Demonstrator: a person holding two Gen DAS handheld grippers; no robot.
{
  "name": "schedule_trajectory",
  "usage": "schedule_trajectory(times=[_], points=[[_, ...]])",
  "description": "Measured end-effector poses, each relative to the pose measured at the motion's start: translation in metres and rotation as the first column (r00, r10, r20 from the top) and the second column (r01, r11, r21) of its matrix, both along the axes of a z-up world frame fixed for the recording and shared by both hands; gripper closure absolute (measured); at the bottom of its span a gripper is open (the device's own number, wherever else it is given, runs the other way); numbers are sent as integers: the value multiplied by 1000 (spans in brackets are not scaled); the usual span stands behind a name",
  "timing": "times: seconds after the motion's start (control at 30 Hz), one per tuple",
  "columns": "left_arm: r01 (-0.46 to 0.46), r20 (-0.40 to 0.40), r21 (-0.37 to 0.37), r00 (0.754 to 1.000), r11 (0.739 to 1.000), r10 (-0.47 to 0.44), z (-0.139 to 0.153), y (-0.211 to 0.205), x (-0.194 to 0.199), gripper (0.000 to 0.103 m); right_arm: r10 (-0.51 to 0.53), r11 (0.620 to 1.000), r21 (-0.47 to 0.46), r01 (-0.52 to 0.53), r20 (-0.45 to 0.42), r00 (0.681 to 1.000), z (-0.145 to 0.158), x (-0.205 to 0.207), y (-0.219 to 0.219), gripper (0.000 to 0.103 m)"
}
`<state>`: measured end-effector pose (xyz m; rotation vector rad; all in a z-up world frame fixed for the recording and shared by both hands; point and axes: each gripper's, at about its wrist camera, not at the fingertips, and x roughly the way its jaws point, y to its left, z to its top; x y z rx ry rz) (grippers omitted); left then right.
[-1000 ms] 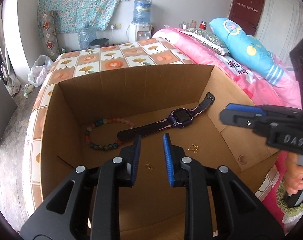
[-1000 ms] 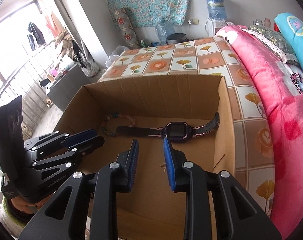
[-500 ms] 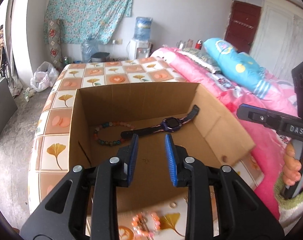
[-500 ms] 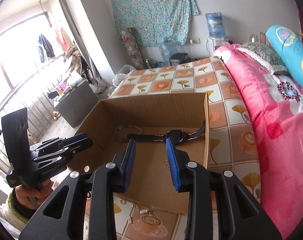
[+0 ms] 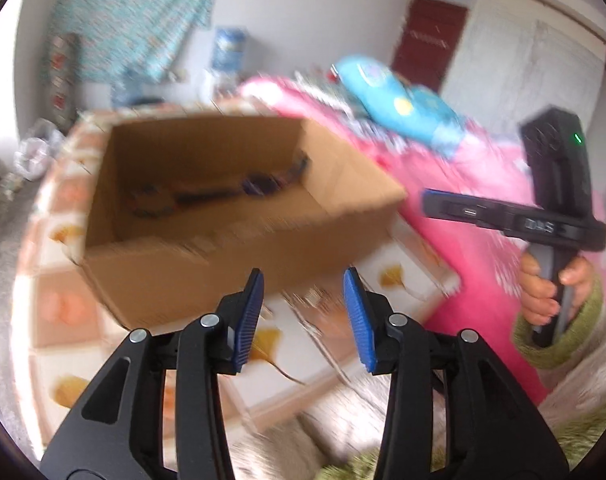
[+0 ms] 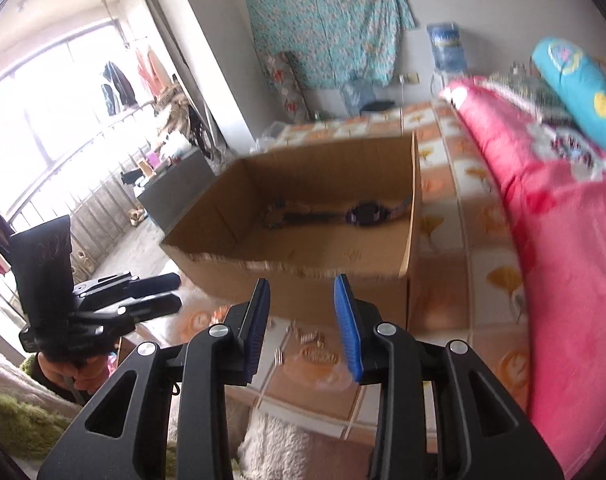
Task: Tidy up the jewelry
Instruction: 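Move both tools back to the jewelry pieces beside the box, then close the right tool on the small gold chain piece beside the box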
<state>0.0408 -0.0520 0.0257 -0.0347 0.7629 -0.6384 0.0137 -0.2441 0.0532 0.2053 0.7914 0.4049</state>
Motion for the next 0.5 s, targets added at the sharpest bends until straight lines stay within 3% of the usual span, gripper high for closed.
schedule_trajectory(times=[0.2, 0.37, 0.5], points=[[73, -51, 154, 997, 985, -66, -47, -50, 9, 63, 8, 999, -46, -15, -140, 990, -60, 11, 19, 70], [56, -59, 261, 997, 964, -42, -69, -63, 20, 64, 13, 998, -53, -22, -168, 986, -73, 14, 29, 70], [66, -70, 277, 996, 959, -48, -76, -66, 23, 65, 19, 999, -45, -27, -175, 984, -77, 15, 30, 70]])
